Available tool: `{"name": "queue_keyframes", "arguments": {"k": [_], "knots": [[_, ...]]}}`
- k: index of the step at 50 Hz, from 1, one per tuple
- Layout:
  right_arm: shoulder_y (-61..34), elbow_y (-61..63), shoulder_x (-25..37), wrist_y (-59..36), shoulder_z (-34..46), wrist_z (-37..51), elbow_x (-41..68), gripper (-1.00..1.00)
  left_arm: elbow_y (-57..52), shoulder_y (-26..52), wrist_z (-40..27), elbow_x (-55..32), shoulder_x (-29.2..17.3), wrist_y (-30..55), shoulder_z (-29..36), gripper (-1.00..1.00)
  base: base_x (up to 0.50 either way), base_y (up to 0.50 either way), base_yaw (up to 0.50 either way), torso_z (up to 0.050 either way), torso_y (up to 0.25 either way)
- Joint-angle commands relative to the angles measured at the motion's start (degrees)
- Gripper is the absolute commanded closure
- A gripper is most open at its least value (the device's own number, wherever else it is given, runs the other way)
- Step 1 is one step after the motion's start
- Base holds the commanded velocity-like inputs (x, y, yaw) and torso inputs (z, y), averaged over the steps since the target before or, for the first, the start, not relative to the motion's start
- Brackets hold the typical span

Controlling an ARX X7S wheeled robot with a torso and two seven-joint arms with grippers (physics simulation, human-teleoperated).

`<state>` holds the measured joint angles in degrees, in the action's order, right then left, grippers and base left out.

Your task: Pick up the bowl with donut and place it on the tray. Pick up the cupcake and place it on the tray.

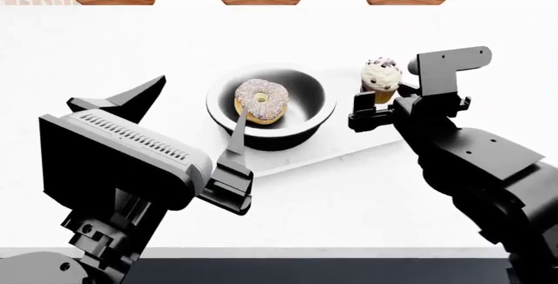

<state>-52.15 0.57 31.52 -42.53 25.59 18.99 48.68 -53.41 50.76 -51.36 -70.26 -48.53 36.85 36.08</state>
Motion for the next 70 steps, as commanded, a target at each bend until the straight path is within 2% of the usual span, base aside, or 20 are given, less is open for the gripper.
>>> {"name": "queue_keyframes", "arguments": {"k": [1, 31, 70], "knots": [[-0.9, -1.6, -0.9, 0.2, 1.3, -2.2, -1.7, 1.0, 0.3, -0.8, 0.6, 0.8, -0.2, -0.6, 0.1, -1.0, 0.0, 0.0, 0.0, 0.0, 0.0], [0.1, -8.1, -3.6, 4.5, 2.2, -4.7, -3.4, 1.0, 1.1, -2.1, 1.6, 2.2, -0.4, -1.7, 0.7, -1.0, 0.0, 0.0, 0.0, 0.0, 0.0], [-0.9, -12.2, -5.3, 5.4, 3.6, -5.5, -4.7, 1.0, 0.7, -2.2, 1.1, 1.9, -1.1, -2.3, 0.8, -1.0, 0.0, 0.0, 0.0, 0.0, 0.0]]}}
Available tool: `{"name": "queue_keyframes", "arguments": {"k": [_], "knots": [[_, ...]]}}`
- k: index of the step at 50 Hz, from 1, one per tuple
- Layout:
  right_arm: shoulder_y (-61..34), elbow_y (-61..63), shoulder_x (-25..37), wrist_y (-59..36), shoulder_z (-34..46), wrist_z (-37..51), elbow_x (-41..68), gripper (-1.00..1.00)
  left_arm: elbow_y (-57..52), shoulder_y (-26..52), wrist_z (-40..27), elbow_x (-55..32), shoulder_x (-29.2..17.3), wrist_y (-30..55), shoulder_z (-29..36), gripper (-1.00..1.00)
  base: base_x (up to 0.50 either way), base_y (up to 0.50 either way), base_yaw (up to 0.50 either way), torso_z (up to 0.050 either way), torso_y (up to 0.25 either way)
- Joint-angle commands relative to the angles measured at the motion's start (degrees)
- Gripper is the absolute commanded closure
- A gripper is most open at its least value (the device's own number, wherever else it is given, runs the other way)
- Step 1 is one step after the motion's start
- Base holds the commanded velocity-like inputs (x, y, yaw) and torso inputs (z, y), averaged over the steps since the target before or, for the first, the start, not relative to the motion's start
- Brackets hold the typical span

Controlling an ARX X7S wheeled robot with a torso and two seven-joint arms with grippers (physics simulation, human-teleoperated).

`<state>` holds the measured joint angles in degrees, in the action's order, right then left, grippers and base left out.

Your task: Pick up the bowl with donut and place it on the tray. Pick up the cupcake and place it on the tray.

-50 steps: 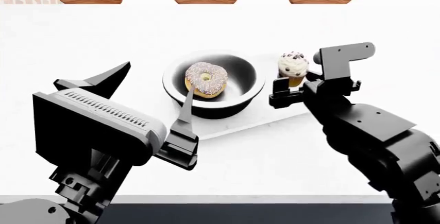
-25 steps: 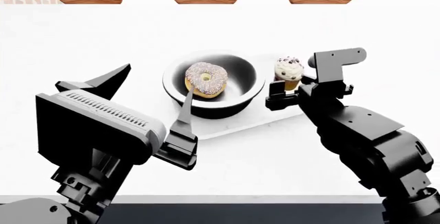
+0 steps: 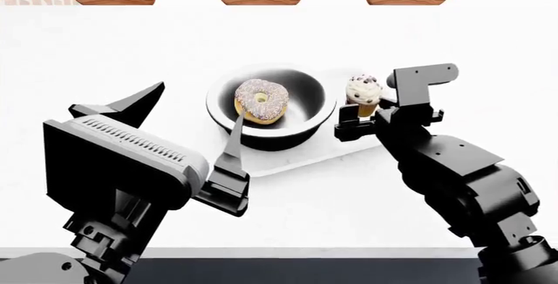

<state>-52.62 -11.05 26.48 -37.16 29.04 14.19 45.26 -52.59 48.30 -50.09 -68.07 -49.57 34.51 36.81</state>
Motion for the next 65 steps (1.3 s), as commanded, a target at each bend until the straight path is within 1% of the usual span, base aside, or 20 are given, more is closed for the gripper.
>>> {"name": "queue_keyframes", "arguments": {"k": [1, 7, 8, 38, 57, 65], "knots": [[-0.4, -0.6, -0.3, 0.0, 0.2, -0.7, -1.3, 1.0, -0.1, 0.3, -0.2, -0.3, 0.0, 0.0, 0.1, -1.0, 0.0, 0.0, 0.0, 0.0, 0.0], [-0.5, -0.4, -0.1, 0.1, 0.1, -0.5, -1.3, 1.0, 0.0, 0.3, -0.2, -0.2, 0.0, 0.0, 0.2, -1.0, 0.0, 0.0, 0.0, 0.0, 0.0], [-0.5, -0.4, 0.0, 0.1, 0.1, -0.5, -1.4, -1.0, 0.0, 0.3, -0.1, -0.2, 0.0, -0.1, 0.2, -1.0, 0.0, 0.0, 0.0, 0.0, 0.0], [0.0, 4.4, 1.7, -0.7, -1.9, 2.2, 0.4, -1.0, 0.0, 0.2, -0.1, 0.2, 0.0, -0.5, 0.7, -1.0, 0.0, 0.0, 0.0, 0.0, 0.0], [2.8, 20.3, 6.7, -3.6, -7.2, 7.7, 7.0, -1.0, -0.8, 0.0, -0.7, -0.1, -0.6, -1.1, 0.5, -1.0, 0.0, 0.0, 0.0, 0.0, 0.0], [5.4, 29.7, 9.4, -4.9, -10.5, 12.2, 11.0, -1.0, -1.8, -0.3, -1.1, -0.3, -0.9, -1.7, 0.2, -1.0, 0.0, 0.0, 0.0, 0.0, 0.0]]}}
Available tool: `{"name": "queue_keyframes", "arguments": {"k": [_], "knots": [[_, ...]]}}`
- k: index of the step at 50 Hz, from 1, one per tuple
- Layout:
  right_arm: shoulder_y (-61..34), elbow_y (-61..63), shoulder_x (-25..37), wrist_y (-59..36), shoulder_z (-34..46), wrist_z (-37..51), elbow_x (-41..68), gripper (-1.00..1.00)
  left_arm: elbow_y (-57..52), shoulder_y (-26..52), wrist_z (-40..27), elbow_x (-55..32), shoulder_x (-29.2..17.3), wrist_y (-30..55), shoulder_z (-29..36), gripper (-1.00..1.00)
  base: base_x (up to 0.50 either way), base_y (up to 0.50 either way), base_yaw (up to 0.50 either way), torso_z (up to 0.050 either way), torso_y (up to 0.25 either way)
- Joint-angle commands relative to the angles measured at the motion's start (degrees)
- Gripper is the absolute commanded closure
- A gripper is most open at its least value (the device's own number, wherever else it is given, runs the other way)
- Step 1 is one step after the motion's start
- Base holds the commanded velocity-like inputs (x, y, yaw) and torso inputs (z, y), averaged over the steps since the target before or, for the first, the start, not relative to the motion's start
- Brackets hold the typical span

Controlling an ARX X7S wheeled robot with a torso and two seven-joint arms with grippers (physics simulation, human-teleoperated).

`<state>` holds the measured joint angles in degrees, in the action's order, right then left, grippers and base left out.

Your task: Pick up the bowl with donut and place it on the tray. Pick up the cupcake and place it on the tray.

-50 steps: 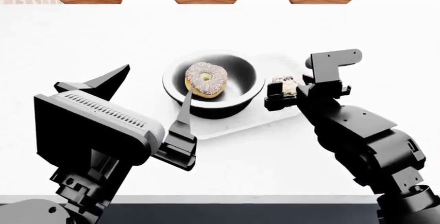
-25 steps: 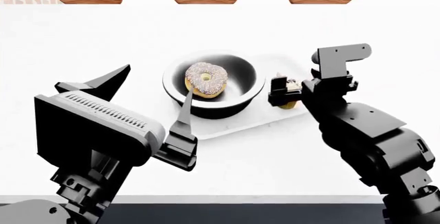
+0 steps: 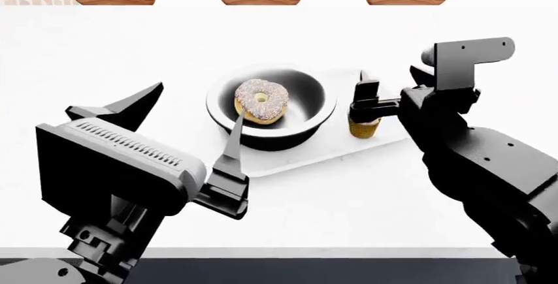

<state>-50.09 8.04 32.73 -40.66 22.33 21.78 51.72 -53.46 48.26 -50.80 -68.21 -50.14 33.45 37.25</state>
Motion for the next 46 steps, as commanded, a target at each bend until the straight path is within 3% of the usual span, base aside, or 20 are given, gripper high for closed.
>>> {"name": "queue_keyframes", "arguments": {"k": [1, 27, 46], "knots": [[3.6, 12.0, 3.6, -1.5, -4.2, 5.4, 5.1, -1.0, -1.0, -0.2, -0.4, -0.1, -0.3, -0.7, -0.3, -1.0, 0.0, 0.0, 0.0, 0.0, 0.0], [18.5, 37.0, 12.1, 0.1, -16.1, 19.3, 17.3, -1.0, -6.3, -4.1, -1.7, 4.2, -3.6, -6.2, -1.3, -1.0, 0.0, 0.0, 0.0, 0.0, 0.0], [36.7, 48.6, 15.7, 7.5, -25.9, 21.7, 16.7, -1.0, -6.5, 4.5, -7.8, 13.0, -14.5, -23.0, 21.9, -1.0, 0.0, 0.0, 0.0, 0.0, 0.0]]}}
